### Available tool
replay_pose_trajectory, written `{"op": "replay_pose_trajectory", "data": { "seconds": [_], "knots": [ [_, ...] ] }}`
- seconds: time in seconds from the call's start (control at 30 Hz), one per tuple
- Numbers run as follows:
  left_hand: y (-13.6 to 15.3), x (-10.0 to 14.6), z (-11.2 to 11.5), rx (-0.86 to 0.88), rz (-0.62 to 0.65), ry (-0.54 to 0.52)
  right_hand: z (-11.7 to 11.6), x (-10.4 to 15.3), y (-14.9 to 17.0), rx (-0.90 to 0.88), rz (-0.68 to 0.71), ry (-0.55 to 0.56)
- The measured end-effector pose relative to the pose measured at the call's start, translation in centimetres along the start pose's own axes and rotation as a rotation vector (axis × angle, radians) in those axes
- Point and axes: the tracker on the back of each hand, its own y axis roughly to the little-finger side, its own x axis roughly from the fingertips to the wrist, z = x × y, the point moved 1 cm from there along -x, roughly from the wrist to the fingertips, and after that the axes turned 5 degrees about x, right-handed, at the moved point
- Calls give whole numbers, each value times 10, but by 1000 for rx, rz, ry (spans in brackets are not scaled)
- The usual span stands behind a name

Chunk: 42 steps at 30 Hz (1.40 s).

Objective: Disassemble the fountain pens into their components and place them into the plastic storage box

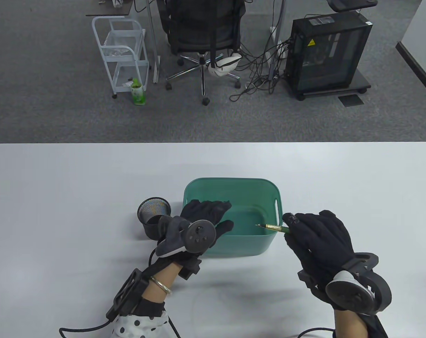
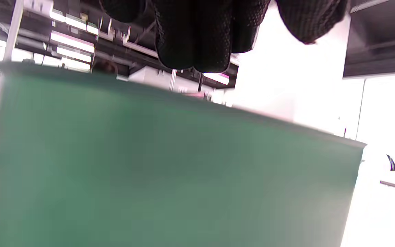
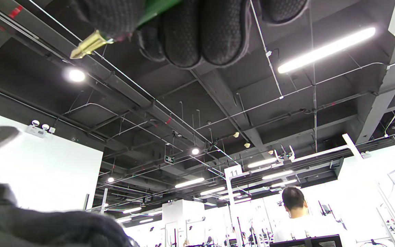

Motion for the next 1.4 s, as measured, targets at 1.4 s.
{"op": "replay_pose_trajectory", "data": {
  "seconds": [1.4],
  "knots": [
    [-54, 81, -46, -62, 285, -331, -41, 11, -52, -14, 199, -175]
  ]
}}
